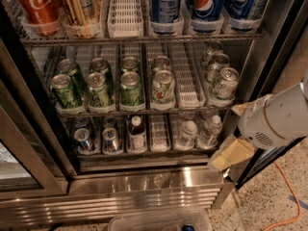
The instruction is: Pick 7up can from middle shelf of fridge
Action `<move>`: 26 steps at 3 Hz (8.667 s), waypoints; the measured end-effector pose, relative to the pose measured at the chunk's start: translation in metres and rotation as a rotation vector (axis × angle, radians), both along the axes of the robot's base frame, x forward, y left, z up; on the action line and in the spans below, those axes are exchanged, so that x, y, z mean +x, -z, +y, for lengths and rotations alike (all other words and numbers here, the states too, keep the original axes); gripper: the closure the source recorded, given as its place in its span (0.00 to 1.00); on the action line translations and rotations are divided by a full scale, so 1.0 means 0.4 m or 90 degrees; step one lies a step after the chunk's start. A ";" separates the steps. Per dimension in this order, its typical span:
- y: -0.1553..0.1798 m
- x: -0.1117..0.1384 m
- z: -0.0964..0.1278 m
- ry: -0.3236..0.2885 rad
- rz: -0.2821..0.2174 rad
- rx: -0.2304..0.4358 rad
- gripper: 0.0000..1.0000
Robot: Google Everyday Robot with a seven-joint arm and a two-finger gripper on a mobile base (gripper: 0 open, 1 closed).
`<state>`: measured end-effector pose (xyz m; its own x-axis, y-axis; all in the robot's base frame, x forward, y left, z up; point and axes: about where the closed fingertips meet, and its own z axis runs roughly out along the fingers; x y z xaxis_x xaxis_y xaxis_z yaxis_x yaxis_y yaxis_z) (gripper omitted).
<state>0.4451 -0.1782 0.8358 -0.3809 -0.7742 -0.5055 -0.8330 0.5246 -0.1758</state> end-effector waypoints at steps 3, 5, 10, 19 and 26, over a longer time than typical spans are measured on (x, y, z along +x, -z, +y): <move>0.279 -0.023 0.049 0.192 0.009 0.098 0.00; 0.291 0.052 -0.023 0.305 -0.112 0.097 0.00; 0.163 0.090 -0.171 0.453 -0.210 0.182 0.00; 0.056 0.086 0.031 0.486 -0.377 0.462 0.00; 0.160 0.196 0.085 0.507 -0.539 0.506 0.00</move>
Offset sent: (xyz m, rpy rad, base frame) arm -0.0054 0.0098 -0.1265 0.2000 -0.0124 -0.3602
